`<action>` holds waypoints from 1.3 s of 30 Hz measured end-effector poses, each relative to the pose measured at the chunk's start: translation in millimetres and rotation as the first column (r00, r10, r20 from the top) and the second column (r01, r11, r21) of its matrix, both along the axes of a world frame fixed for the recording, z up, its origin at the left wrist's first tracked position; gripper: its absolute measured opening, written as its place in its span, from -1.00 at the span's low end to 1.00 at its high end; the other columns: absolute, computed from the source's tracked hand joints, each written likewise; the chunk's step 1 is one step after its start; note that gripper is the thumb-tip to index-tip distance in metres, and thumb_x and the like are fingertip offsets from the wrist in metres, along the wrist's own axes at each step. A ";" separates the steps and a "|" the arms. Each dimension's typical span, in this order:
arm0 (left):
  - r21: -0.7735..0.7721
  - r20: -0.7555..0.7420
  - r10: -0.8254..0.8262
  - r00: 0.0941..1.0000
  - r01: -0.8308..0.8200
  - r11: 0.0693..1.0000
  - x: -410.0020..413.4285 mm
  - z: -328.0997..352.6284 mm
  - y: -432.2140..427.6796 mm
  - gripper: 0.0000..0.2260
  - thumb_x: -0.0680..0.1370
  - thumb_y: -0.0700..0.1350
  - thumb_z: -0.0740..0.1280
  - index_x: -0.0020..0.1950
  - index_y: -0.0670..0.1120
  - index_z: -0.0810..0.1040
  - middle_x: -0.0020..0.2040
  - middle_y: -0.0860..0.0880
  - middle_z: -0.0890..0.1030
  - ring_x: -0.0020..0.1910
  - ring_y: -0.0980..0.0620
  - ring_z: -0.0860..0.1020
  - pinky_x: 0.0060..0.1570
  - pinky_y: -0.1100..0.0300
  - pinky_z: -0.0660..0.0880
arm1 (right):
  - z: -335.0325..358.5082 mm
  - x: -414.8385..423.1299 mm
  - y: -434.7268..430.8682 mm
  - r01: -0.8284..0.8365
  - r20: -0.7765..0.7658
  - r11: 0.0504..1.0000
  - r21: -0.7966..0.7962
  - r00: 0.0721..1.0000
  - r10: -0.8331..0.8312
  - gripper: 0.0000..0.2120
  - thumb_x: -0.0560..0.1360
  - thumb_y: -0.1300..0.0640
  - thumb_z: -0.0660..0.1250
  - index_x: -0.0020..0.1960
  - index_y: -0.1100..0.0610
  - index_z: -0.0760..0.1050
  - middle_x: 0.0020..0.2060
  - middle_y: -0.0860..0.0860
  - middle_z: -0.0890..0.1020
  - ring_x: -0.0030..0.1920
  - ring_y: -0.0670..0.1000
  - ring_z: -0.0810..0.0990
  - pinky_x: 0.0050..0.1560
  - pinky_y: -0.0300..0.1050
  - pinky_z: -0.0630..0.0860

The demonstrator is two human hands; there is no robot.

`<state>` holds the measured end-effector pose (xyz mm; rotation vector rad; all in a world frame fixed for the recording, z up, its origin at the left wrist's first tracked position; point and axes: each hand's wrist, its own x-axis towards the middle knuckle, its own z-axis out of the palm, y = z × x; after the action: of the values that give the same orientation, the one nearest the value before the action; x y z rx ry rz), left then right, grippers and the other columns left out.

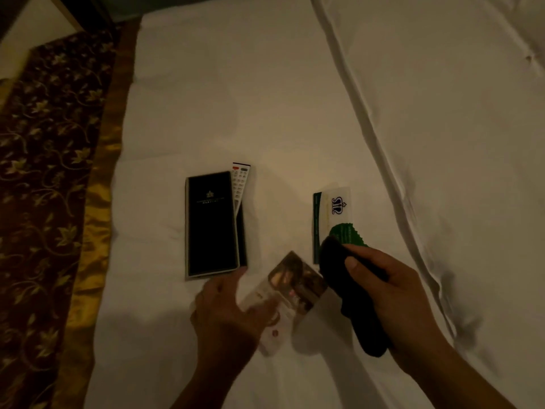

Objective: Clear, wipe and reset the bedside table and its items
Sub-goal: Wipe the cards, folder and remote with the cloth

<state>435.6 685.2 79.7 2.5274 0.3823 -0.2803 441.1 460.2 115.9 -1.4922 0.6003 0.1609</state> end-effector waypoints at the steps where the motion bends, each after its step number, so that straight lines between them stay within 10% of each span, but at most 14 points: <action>1: 0.013 0.077 0.074 0.994 -0.075 0.997 8.6 -3.7 10.5 -0.33 0.37 0.21 0.51 0.40 -0.05 0.51 0.25 -0.16 0.53 0.25 -0.21 0.46 0.30 -0.08 0.37 | -1.1 0.0 0.1 -0.004 -0.003 1.000 -0.011 1.000 0.004 -0.79 0.51 0.14 0.38 0.02 -0.14 0.68 -0.06 -0.03 0.73 -0.06 0.16 0.69 0.03 0.25 0.61; 3: 0.058 0.186 0.220 0.958 -0.234 0.970 34.5 -12.2 36.1 -0.36 0.43 0.05 0.54 0.42 -0.19 0.47 0.27 -0.30 0.50 0.28 -0.30 0.43 0.33 -0.13 0.31 | -3.4 -0.5 1.9 -0.025 -0.014 0.999 -0.035 1.000 0.025 -0.78 0.51 0.14 0.38 -0.02 -0.18 0.68 -0.10 -0.04 0.73 -0.10 0.18 0.69 0.01 0.22 0.62; 6: -0.029 -0.032 0.385 0.922 -0.386 0.922 77.8 -27.5 68.9 -0.29 0.51 0.15 0.41 0.52 -0.19 0.31 0.41 -0.31 0.40 0.37 -0.31 0.41 0.40 -0.15 0.34 | -7.2 -1.7 8.4 -0.074 -0.036 0.996 -0.050 0.997 0.072 -0.79 0.51 0.12 0.39 -0.02 -0.19 0.68 -0.09 -0.03 0.72 -0.10 0.17 0.67 0.07 0.25 0.59; 12: -0.242 -0.212 0.298 0.931 -0.346 0.907 117.2 -51.7 80.0 -0.40 0.46 0.13 0.50 0.34 -0.22 0.51 0.22 -0.20 0.63 0.12 -0.19 0.62 0.14 -0.07 0.59 | -9.2 5.5 30.5 -0.100 -0.063 0.994 -0.042 0.993 0.098 -0.80 0.50 0.10 0.39 -0.05 -0.20 0.68 -0.14 -0.08 0.72 -0.11 0.12 0.68 0.01 0.26 0.61; 16: -0.561 -0.389 0.325 0.862 -0.502 0.658 125.1 -48.0 89.4 -0.48 0.40 -0.12 0.58 0.31 -0.20 0.55 0.10 -0.16 0.68 -0.02 -0.13 0.68 -0.13 0.10 0.63 | -8.7 13.0 43.0 -0.132 -0.045 0.990 -0.051 0.991 0.129 -0.82 0.50 0.07 0.39 -0.02 -0.21 0.67 -0.10 -0.11 0.71 -0.04 0.07 0.67 0.07 0.23 0.60; 21: -0.716 -0.374 0.259 0.890 -0.455 0.529 98.4 -10.9 78.8 -0.43 0.32 -0.22 0.57 0.32 -0.11 0.54 0.11 -0.18 0.70 0.06 -0.22 0.69 0.07 -0.21 0.62 | 10.6 34.6 61.5 -0.202 0.086 0.977 -0.072 0.974 0.208 -0.76 0.52 0.15 0.38 -0.05 -0.20 0.67 -0.24 -0.21 0.71 -0.25 -0.19 0.68 -0.27 -0.35 0.56; 24: -0.758 -0.326 0.214 0.921 -0.390 0.523 63.2 11.6 76.9 -0.43 0.27 -0.21 0.61 0.26 -0.05 0.57 0.07 -0.12 0.73 0.00 -0.16 0.71 -0.09 -0.07 0.67 | 23.8 69.9 79.3 -0.261 0.247 0.921 -0.290 0.909 0.335 -0.75 0.53 0.07 0.35 0.03 -0.30 0.60 -0.09 -0.35 0.66 -0.10 -0.28 0.64 -0.15 -0.43 0.52; 29: -0.781 -0.315 0.150 0.937 -0.346 0.520 34.9 23.2 69.2 -0.38 0.13 -0.33 0.63 0.13 0.00 0.62 -0.05 -0.06 0.76 -0.10 -0.08 0.73 -0.26 0.14 0.65 | 26.5 135.5 116.9 -0.174 0.315 0.656 -0.735 0.768 0.558 -0.72 0.58 0.09 0.30 0.27 0.03 0.56 0.12 -0.02 0.65 0.11 0.00 0.54 0.06 -0.25 0.38; 35: -0.817 -0.260 0.160 0.952 -0.306 0.489 44.6 17.4 72.5 -0.60 0.40 -0.01 0.55 0.22 0.05 0.61 0.07 -0.03 0.74 0.04 -0.07 0.71 -0.09 0.12 0.66 | 12.5 84.4 139.7 -0.254 0.147 0.301 -0.919 0.488 0.860 -0.76 0.41 0.15 0.46 0.08 0.03 0.66 -0.04 -0.05 0.69 -0.10 0.03 0.58 -0.18 -0.15 0.53; 39: -0.786 -0.259 0.177 0.949 -0.314 0.532 51.6 13.1 72.5 -0.58 0.44 0.26 0.28 0.15 0.06 0.63 0.03 0.05 0.74 0.01 0.05 0.71 -0.14 0.24 0.63 | 9.5 103.5 129.3 -0.295 0.233 0.498 -0.815 0.620 0.749 -0.74 0.52 0.09 0.34 0.20 -0.04 0.61 0.07 -0.08 0.68 0.03 0.00 0.56 0.00 -0.19 0.44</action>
<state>487.2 757.6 92.8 1.4891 0.5143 -0.4199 544.6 589.5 125.4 -2.3606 -0.4425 -0.0510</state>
